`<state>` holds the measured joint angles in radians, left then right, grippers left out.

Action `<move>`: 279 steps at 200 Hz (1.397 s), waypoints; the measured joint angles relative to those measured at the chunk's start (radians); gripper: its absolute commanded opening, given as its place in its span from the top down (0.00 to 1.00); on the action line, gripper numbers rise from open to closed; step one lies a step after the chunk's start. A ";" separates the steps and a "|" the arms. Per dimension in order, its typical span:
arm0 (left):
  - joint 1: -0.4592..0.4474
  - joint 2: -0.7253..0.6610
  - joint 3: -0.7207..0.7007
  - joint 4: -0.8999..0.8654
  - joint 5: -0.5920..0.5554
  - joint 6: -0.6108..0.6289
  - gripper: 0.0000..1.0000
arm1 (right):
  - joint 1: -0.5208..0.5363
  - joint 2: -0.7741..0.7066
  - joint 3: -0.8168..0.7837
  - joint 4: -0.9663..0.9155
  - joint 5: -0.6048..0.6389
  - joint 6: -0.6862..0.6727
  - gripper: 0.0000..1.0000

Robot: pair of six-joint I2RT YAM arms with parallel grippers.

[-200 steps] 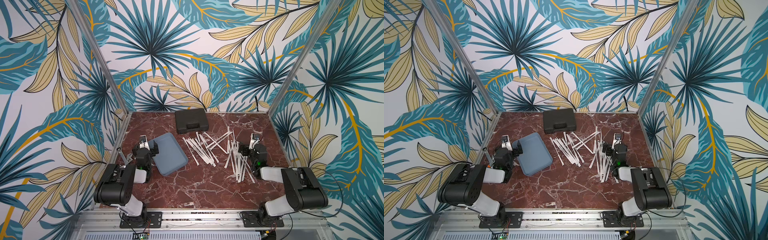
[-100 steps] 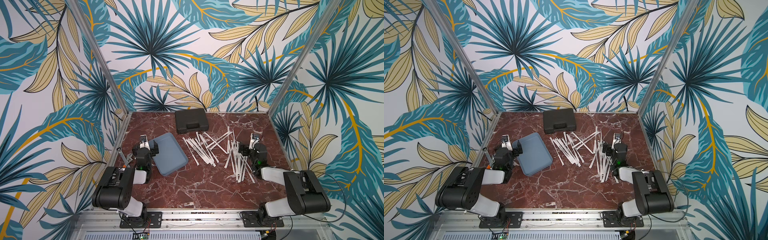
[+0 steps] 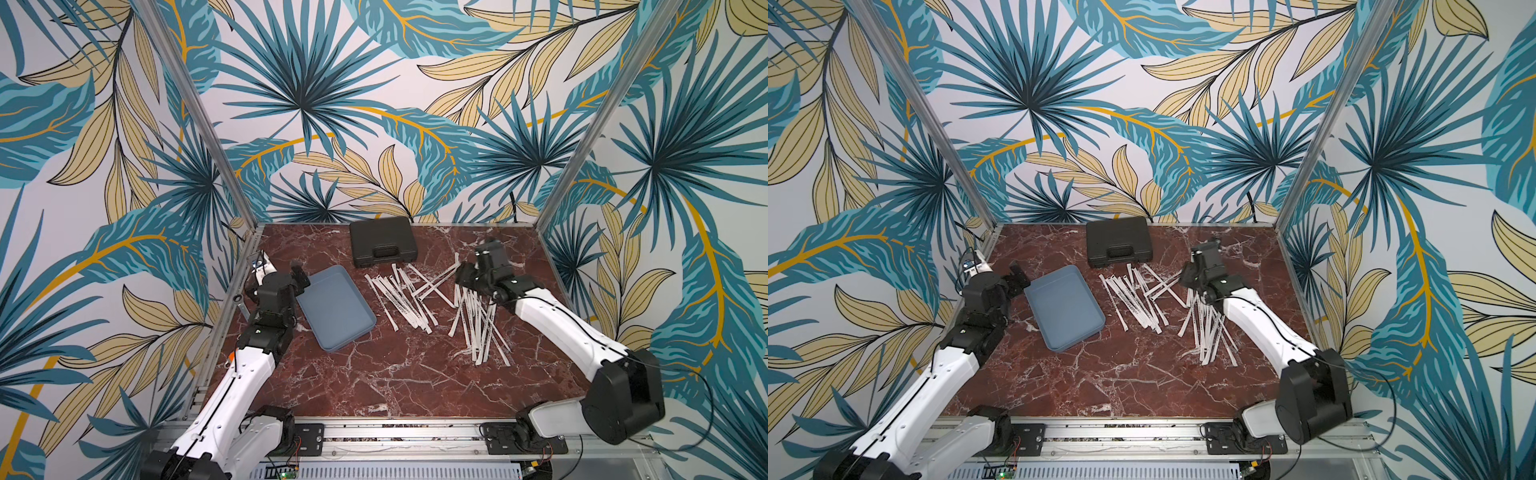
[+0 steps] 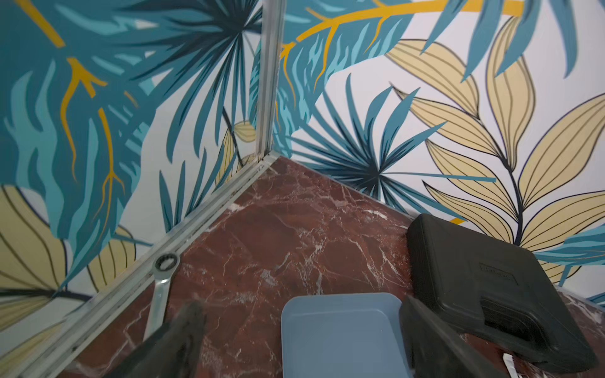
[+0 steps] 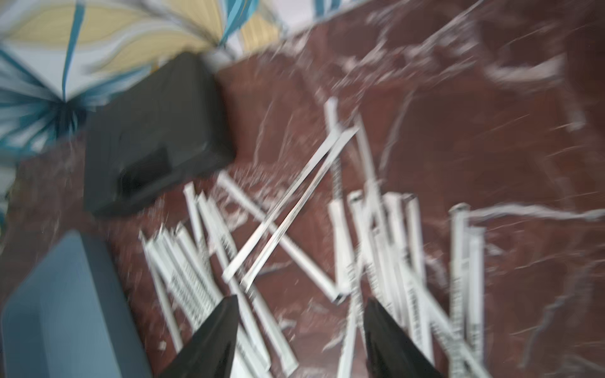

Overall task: Put the straws into the storage box
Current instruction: Move the storage box to the center of the board.

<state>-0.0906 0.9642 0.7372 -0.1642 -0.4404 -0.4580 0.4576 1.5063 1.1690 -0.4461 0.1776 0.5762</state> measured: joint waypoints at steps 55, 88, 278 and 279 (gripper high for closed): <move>0.030 0.183 0.071 -0.329 0.155 -0.091 0.19 | 0.293 0.386 0.397 -0.136 -0.039 -0.031 0.43; 0.034 0.179 0.055 -0.356 0.221 -0.118 0.16 | 0.309 0.632 0.692 -0.194 -0.114 -0.084 0.37; 0.039 0.134 0.054 -0.356 0.338 -0.137 0.20 | 0.500 0.540 0.362 -0.287 -0.142 -0.050 0.58; 0.039 0.134 0.054 -0.356 0.338 -0.137 0.20 | 0.500 0.537 0.360 -0.287 -0.143 -0.051 0.58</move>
<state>-0.0513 1.0977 0.7914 -0.5205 -0.1020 -0.5945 0.9577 2.0438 1.5295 -0.7334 0.0345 0.5247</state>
